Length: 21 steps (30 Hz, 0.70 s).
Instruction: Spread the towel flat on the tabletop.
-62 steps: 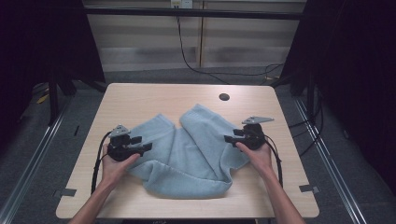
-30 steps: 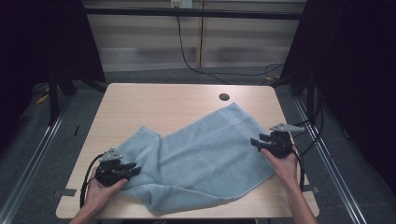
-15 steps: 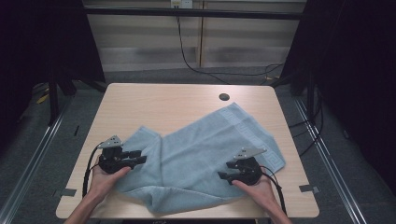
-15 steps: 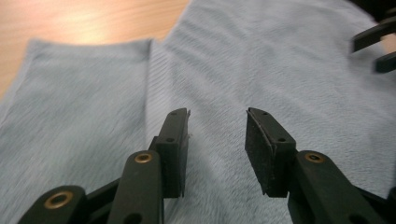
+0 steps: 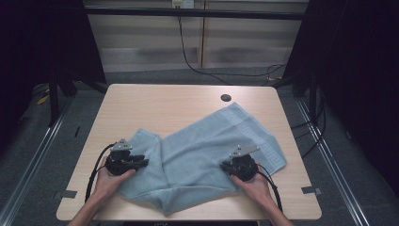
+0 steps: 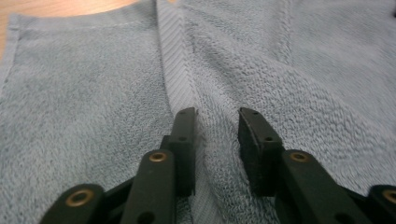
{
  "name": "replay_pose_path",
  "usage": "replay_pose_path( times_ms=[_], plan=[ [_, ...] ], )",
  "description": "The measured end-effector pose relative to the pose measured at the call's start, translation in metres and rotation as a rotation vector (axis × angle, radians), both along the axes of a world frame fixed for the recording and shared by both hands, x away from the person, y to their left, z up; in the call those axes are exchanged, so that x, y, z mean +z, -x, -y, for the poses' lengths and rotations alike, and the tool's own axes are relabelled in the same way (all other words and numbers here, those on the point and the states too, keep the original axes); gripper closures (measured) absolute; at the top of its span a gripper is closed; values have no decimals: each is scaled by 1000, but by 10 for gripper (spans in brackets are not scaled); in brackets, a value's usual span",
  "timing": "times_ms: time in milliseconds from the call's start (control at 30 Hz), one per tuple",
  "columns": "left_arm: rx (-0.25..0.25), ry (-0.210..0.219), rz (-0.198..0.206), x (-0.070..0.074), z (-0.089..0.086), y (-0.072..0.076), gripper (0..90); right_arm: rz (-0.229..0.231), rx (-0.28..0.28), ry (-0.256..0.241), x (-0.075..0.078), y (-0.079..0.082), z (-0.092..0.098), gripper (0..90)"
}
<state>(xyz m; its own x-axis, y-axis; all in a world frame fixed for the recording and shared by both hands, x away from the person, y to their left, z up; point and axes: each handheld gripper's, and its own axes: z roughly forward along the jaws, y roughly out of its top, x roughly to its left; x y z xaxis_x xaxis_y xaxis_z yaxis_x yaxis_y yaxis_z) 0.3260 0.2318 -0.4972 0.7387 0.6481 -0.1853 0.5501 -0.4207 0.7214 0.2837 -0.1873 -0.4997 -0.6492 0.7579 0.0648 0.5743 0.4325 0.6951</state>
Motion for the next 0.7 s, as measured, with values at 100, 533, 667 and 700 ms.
replay_pose_path(
  times_ms=[100,533,667,700],
  plan=[
    [-24,15,-10,1,3,4,773,4,-27,12,0,-20,2,853],
    [-98,88,-65,0,21,19,797,13,-102,-51,-7,-120,-17,857],
    [-121,120,-64,5,18,28,776,13,-93,-66,-2,-120,-24,790],
    [-121,120,-64,5,18,28,765,22,-89,-67,3,-115,-24,764]
  ],
)
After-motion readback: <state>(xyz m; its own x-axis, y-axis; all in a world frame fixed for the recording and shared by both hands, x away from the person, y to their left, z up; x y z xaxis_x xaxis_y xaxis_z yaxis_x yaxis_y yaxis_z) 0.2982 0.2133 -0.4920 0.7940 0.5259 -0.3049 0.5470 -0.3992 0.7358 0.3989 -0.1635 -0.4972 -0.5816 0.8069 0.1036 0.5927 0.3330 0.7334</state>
